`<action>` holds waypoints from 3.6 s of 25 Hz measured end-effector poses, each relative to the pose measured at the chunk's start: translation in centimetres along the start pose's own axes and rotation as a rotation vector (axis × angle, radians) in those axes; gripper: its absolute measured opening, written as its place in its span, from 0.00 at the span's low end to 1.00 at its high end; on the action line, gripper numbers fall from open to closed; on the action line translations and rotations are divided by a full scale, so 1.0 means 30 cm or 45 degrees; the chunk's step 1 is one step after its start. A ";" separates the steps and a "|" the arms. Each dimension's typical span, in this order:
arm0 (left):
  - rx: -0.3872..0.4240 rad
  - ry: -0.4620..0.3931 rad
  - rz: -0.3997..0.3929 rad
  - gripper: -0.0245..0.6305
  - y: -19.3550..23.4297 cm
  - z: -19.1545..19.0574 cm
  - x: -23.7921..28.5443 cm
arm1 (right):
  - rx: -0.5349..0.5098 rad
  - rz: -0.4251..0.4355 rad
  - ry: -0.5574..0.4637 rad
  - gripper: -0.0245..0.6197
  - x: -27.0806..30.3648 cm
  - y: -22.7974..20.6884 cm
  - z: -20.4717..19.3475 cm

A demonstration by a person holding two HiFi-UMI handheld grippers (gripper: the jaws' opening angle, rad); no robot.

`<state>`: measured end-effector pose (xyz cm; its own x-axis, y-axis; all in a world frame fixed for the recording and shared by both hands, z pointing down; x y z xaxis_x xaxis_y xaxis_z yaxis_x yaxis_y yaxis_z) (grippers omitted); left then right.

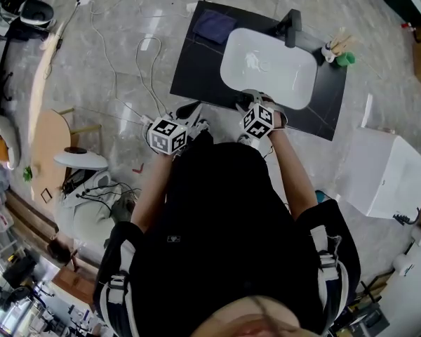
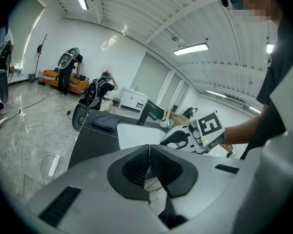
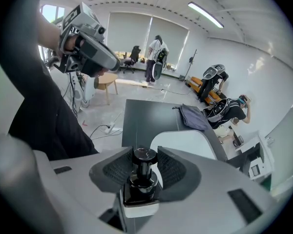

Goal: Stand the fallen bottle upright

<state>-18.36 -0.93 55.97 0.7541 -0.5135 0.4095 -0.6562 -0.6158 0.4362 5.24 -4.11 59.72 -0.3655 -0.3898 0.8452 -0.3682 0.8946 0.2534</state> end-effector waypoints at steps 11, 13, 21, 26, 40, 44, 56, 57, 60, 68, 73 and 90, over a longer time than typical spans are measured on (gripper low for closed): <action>-0.001 -0.016 0.028 0.06 -0.123 -0.016 0.056 | 0.016 0.001 -0.098 0.36 -0.095 -0.023 -0.091; 0.000 -0.015 0.032 0.06 -0.141 -0.017 0.064 | 0.023 -0.003 -0.109 0.37 -0.107 -0.030 -0.105; 0.015 0.003 0.043 0.06 -0.187 -0.027 0.084 | 0.083 -0.026 -0.143 0.36 -0.155 -0.038 -0.175; 0.027 0.007 0.039 0.06 -0.221 -0.020 0.113 | 0.106 -0.038 -0.155 0.36 -0.186 -0.045 -0.228; 0.024 0.020 0.034 0.06 -0.309 -0.047 0.176 | 0.160 -0.027 -0.193 0.36 -0.220 -0.058 -0.327; 0.023 0.009 0.032 0.06 -0.329 -0.043 0.198 | 0.179 -0.031 -0.214 0.37 -0.217 -0.057 -0.333; 0.033 0.018 0.019 0.06 -0.389 -0.060 0.252 | 0.291 -0.017 -0.283 0.39 -0.271 -0.046 -0.428; 0.035 0.018 0.017 0.06 -0.396 -0.060 0.257 | 0.299 -0.017 -0.282 0.39 -0.276 -0.043 -0.442; 0.043 0.022 0.009 0.06 -0.417 -0.064 0.268 | 0.320 -0.012 -0.277 0.36 -0.293 -0.030 -0.478; 0.072 0.036 0.000 0.06 -0.474 -0.078 0.282 | 0.322 -0.043 -0.333 0.15 -0.365 0.015 -0.533; 0.072 0.044 0.001 0.06 -0.496 -0.091 0.294 | 0.329 -0.040 -0.340 0.13 -0.376 0.037 -0.566; 0.053 0.054 0.013 0.06 -0.590 -0.182 0.302 | 0.314 -0.020 -0.330 0.13 -0.414 0.096 -0.657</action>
<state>-0.09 8.59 56.34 0.7449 -0.4948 0.4476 -0.6615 -0.6353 0.3986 25.58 7.61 59.24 -0.5510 -0.4741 0.6868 -0.5595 0.8205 0.1176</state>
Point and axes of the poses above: the fingertips, and each gripper's own axes: x forward along the fingers, y to its left, z out of its top, the point moved 10 cm from there along -x, backward along the fingers, and after that the axes turned 1 degree about -z, right-handed, at the moved point
